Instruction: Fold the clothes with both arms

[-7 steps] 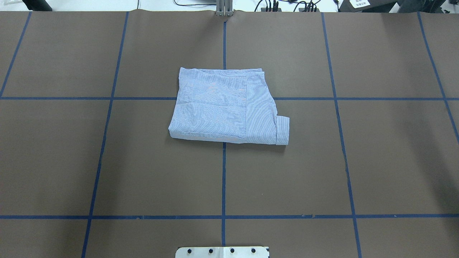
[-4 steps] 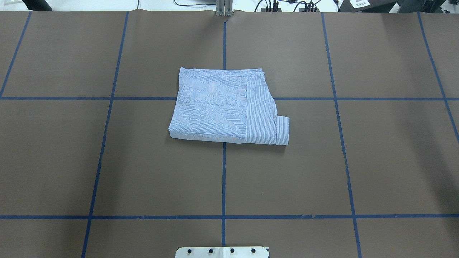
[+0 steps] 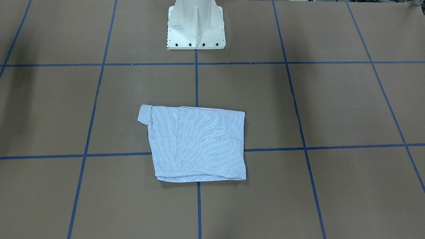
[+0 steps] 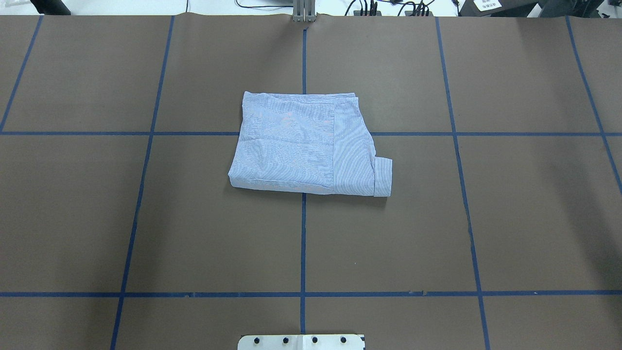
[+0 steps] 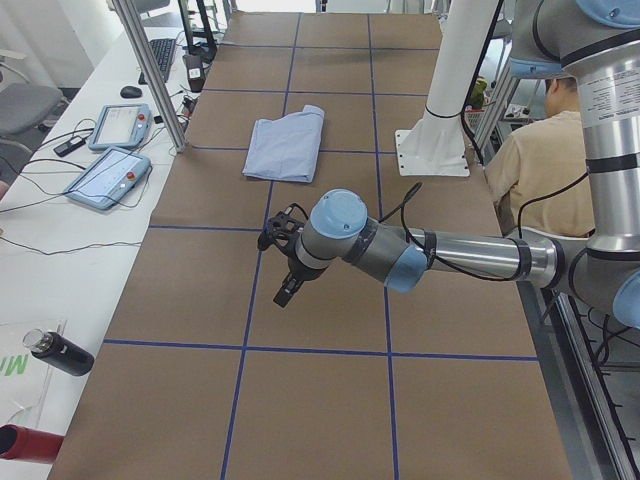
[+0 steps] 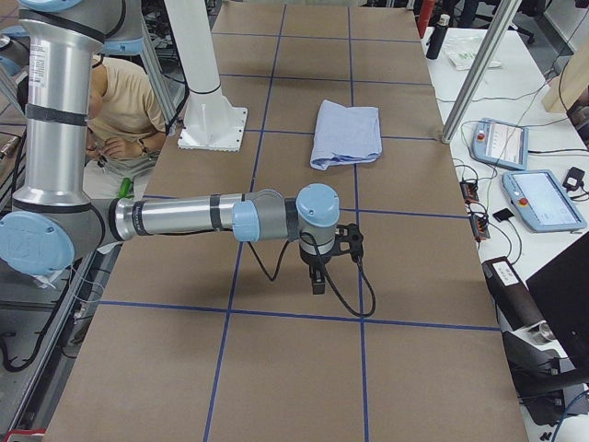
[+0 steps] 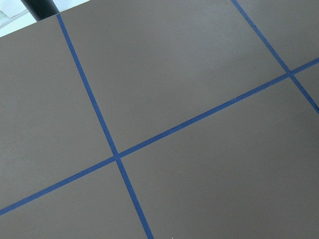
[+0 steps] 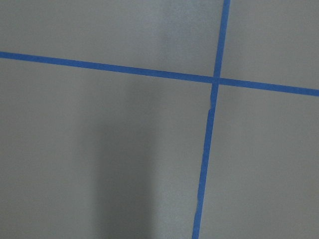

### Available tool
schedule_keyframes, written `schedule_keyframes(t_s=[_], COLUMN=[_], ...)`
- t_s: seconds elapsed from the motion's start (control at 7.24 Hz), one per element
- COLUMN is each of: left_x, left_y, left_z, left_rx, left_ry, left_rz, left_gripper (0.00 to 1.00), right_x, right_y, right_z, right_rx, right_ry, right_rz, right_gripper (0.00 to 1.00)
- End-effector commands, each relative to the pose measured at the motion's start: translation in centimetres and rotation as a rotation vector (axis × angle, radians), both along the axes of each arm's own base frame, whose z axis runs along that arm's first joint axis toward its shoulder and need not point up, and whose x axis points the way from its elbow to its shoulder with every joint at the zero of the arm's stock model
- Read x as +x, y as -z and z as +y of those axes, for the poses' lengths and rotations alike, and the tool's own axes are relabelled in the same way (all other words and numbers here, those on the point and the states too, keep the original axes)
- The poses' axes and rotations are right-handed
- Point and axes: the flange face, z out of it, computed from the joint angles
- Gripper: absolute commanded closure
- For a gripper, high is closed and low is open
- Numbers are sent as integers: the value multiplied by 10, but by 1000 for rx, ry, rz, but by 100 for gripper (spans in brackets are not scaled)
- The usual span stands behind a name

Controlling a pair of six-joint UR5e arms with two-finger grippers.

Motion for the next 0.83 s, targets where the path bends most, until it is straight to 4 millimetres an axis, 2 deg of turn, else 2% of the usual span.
schedule_keyframes(t_s=[0.0,0.14,0.41,0.69], left_x=[0,0,0,1], left_y=[-6,-11,-6,3], left_z=[-6,-21,-30,-31], left_rx=[-4,-2,4,21], left_ry=[-1,-4,0,1], left_rz=[-6,-4,0,2], left_gripper=[1,0,1,1], right_x=[0,0,3,6], right_y=[-2,-5,-3,-12], right_z=[0,2,1,2], right_rx=[-191,-250,-229,-237], right_ry=[-176,-236,-241,-252], right_rz=[-13,-5,25,73], right_gripper=[0,0,0,0])
